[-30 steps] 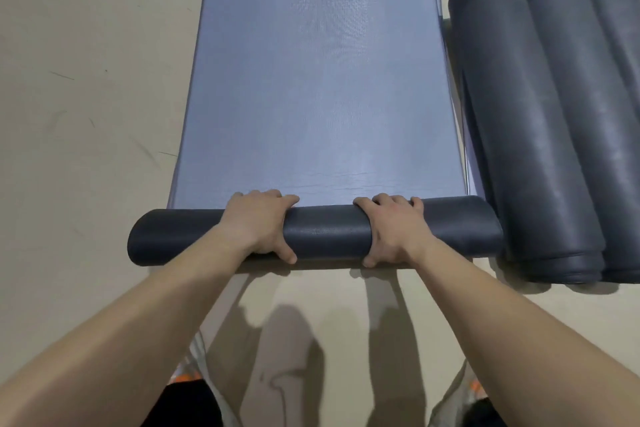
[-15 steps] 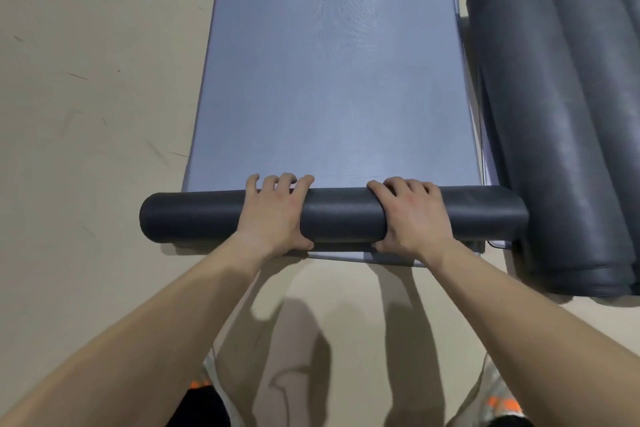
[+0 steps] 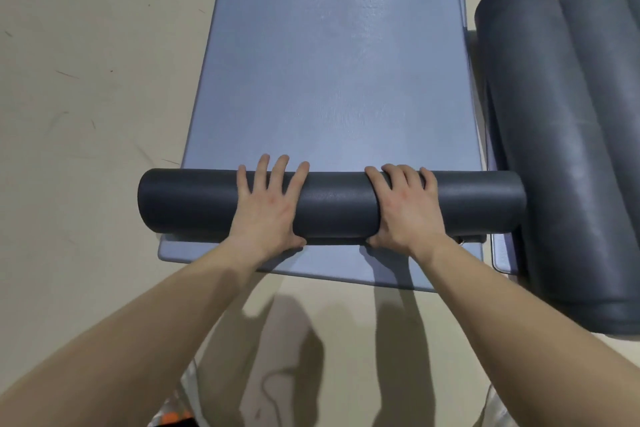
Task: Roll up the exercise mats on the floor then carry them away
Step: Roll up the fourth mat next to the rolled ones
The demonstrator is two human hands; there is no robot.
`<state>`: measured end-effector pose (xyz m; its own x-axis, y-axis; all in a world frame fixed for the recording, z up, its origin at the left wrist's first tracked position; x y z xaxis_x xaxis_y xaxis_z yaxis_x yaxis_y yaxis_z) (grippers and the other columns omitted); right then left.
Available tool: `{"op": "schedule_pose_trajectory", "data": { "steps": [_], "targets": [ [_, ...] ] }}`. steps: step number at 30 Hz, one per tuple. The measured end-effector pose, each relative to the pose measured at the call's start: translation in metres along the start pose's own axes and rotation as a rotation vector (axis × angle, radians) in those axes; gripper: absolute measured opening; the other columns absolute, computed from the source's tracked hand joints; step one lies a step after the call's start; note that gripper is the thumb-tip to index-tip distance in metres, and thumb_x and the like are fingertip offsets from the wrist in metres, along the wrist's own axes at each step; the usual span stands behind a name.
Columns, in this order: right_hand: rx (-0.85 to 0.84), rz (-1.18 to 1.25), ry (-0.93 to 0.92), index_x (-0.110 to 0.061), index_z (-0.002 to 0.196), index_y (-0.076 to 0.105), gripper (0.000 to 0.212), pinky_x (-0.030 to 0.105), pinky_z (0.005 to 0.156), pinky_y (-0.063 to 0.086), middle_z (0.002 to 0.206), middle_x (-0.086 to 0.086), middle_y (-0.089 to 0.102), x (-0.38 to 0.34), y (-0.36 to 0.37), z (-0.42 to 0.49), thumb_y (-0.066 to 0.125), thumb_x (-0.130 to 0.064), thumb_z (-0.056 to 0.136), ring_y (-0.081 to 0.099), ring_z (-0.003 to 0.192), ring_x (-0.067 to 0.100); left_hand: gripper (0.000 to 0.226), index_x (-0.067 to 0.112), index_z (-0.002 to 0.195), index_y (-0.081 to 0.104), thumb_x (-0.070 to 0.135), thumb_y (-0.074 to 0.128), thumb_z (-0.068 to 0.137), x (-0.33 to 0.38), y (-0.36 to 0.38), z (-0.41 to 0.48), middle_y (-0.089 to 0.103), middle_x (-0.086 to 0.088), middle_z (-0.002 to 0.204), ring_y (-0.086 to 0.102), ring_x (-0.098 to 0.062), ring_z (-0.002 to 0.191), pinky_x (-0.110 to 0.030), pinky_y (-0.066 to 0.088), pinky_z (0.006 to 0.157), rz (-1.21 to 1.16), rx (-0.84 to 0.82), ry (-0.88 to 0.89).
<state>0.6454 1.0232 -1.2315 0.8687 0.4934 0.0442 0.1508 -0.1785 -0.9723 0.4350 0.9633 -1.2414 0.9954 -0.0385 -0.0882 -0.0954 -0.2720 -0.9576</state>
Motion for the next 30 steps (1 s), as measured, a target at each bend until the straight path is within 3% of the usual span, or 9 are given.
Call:
{"op": "schedule_pose_trajectory", "data": {
  "steps": [6, 10, 14, 17, 20, 22, 24, 27, 30],
  "targets": [
    [-0.095, -0.014, -0.069, -0.035, 0.156, 0.018, 0.135, 0.05, 0.115, 0.028, 0.145, -0.001, 0.047, 0.011, 0.006, 0.028, 0.066, -0.094, 0.044, 0.047, 0.131, 0.027, 0.121, 0.027, 0.155, 0.015, 0.067, 0.078, 0.059, -0.01, 0.007, 0.02, 0.04, -0.007, 0.15, 0.043, -0.035, 0.133, -0.055, 0.033, 0.111, 0.005, 0.026, 0.082],
    [-0.13, 0.011, -0.102, -0.041, 0.151, 0.019, 0.121, 0.051, 0.112, 0.031, 0.144, -0.002, 0.047, 0.006, 0.002, 0.015, 0.065, -0.091, 0.051, 0.049, 0.127, 0.029, 0.116, 0.031, 0.151, 0.015, 0.061, 0.079, 0.06, -0.005, 0.001, 0.012, 0.045, -0.005, 0.142, 0.05, -0.034, 0.124, -0.055, 0.037, 0.109, -0.028, -0.086, 0.097],
    [-0.364, 0.095, -0.142, -0.042, 0.151, 0.02, 0.119, 0.048, 0.113, 0.033, 0.144, -0.004, 0.047, -0.006, 0.003, -0.026, 0.068, -0.088, 0.052, 0.051, 0.125, 0.027, 0.106, 0.033, 0.147, 0.017, 0.06, 0.075, 0.062, 0.013, 0.003, -0.037, 0.05, -0.002, 0.13, 0.055, -0.031, 0.11, -0.051, 0.042, 0.102, -0.076, -0.238, 0.123],
    [-0.373, 0.126, -0.105, -0.038, 0.155, 0.017, 0.121, 0.052, 0.122, 0.019, 0.15, -0.001, 0.041, -0.019, 0.007, -0.076, 0.071, -0.081, 0.056, 0.04, 0.138, 0.027, 0.108, 0.035, 0.146, 0.017, 0.059, 0.077, 0.058, 0.027, 0.012, -0.076, 0.05, 0.001, 0.126, 0.055, -0.029, 0.105, -0.048, 0.044, 0.098, -0.078, -0.355, 0.154],
    [-0.251, 0.027, -0.036, -0.028, 0.161, 0.003, 0.11, 0.062, 0.123, 0.005, 0.165, 0.011, 0.018, -0.034, 0.013, -0.109, 0.075, -0.052, 0.081, 0.014, 0.153, 0.037, 0.115, 0.036, 0.148, 0.019, 0.064, 0.081, 0.054, 0.023, 0.009, -0.071, 0.052, 0.002, 0.128, 0.057, -0.028, 0.107, -0.044, 0.046, 0.093, -0.131, -0.457, 0.157],
    [-0.243, 0.029, 0.01, -0.028, 0.16, 0.001, 0.107, 0.064, 0.121, 0.004, 0.166, 0.011, 0.014, -0.033, 0.016, -0.107, 0.075, -0.042, 0.085, 0.009, 0.154, 0.038, 0.122, 0.037, 0.153, 0.017, 0.067, 0.083, 0.055, 0.02, 0.005, -0.062, 0.052, 0.003, 0.133, 0.057, -0.027, 0.112, -0.044, 0.048, 0.096, -0.18, -0.503, 0.15],
    [-0.25, 0.065, 0.0, -0.032, 0.156, 0.009, 0.112, 0.064, 0.119, 0.009, 0.158, 0.007, 0.027, -0.028, 0.014, -0.094, 0.079, -0.056, 0.071, 0.022, 0.148, 0.035, 0.125, 0.035, 0.156, 0.011, 0.07, 0.08, 0.059, 0.023, 0.002, -0.066, 0.047, 0.002, 0.146, 0.052, -0.03, 0.126, -0.05, 0.042, 0.107, -0.169, -0.437, 0.099],
    [-0.348, 0.108, -0.059, -0.038, 0.148, 0.019, 0.12, 0.06, 0.115, 0.019, 0.142, 0.0, 0.04, -0.021, 0.01, -0.07, 0.081, -0.069, 0.05, 0.038, 0.134, 0.028, 0.127, 0.029, 0.158, 0.002, 0.071, 0.078, 0.066, 0.032, 0.006, -0.092, 0.024, -0.004, 0.163, 0.027, -0.036, 0.148, -0.058, 0.021, 0.121, -0.087, -0.238, 0.014],
    [-0.481, 0.159, -0.072, -0.038, 0.152, 0.021, 0.123, 0.061, 0.115, 0.022, 0.145, 0.0, 0.043, -0.017, 0.002, -0.044, 0.085, -0.067, 0.051, 0.042, 0.134, 0.028, 0.113, 0.032, 0.156, 0.013, 0.065, 0.075, 0.068, 0.022, 0.002, -0.081, 0.034, 0.001, 0.158, 0.037, -0.028, 0.141, -0.048, 0.024, 0.12, -0.129, -0.133, 0.022]
  ]
}}
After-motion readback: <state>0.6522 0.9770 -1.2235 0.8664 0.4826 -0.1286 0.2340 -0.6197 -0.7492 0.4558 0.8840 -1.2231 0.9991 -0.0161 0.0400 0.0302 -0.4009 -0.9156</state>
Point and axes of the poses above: each hand's wrist, its own z-axis towards the middle knuckle, its own y-axis out of the palm, x = y × z, the point moved 6 cm from there along z, towards the middle knuckle
